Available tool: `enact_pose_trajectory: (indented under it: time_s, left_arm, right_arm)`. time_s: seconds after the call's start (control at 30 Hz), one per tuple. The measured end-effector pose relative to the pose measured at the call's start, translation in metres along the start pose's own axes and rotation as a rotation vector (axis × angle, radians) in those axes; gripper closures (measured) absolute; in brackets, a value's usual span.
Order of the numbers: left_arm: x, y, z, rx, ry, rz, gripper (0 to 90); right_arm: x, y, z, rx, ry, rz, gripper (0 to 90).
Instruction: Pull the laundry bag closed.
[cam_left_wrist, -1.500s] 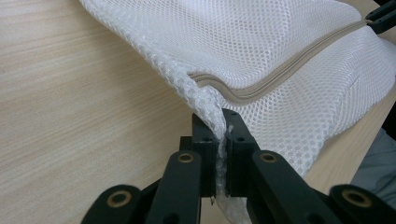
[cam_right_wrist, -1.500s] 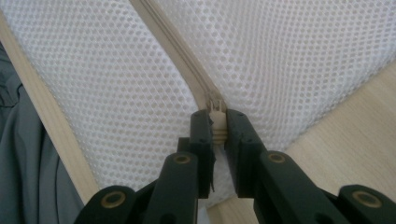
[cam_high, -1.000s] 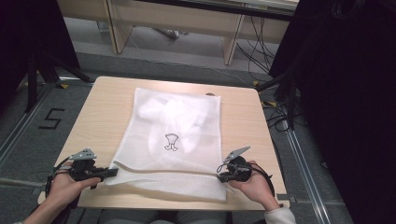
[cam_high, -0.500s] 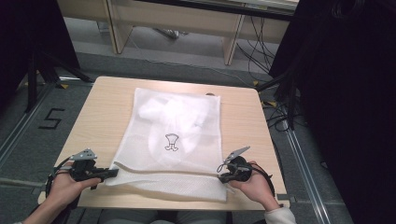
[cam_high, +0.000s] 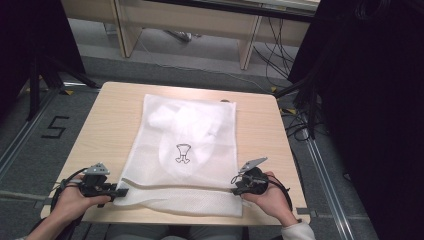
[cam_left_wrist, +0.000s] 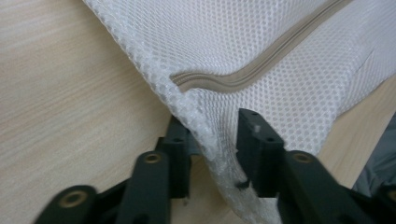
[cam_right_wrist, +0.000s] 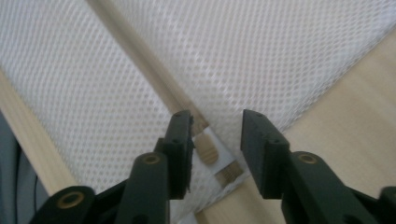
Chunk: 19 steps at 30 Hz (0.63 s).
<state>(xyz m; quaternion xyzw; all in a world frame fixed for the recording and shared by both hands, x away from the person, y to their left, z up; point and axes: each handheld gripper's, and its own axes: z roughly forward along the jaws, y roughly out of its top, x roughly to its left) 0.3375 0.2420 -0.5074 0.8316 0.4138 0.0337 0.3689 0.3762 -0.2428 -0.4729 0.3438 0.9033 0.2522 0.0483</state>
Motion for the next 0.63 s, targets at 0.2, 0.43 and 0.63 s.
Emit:
enact_pose_trajectory:
  time_s: [0.2, 0.43, 0.63]
  left_arm:
    - [-0.003, 0.002, -0.001, -0.066, 0.092, 0.054, 27.3]
    - [0.001, 0.004, -0.009, -0.153, 0.125, 0.027, 17.6]
    - [-0.004, 0.009, -0.009, -0.249, 0.073, -0.001, 15.7]
  right_arm:
    - [-0.003, 0.0, -0.005, -0.075, -0.053, 0.077, 54.3]
    - [-0.009, -0.001, -0.003, -0.147, -0.045, 0.136, 49.1]
    - [-0.012, -0.001, -0.005, -0.148, -0.051, 0.156, 47.8]
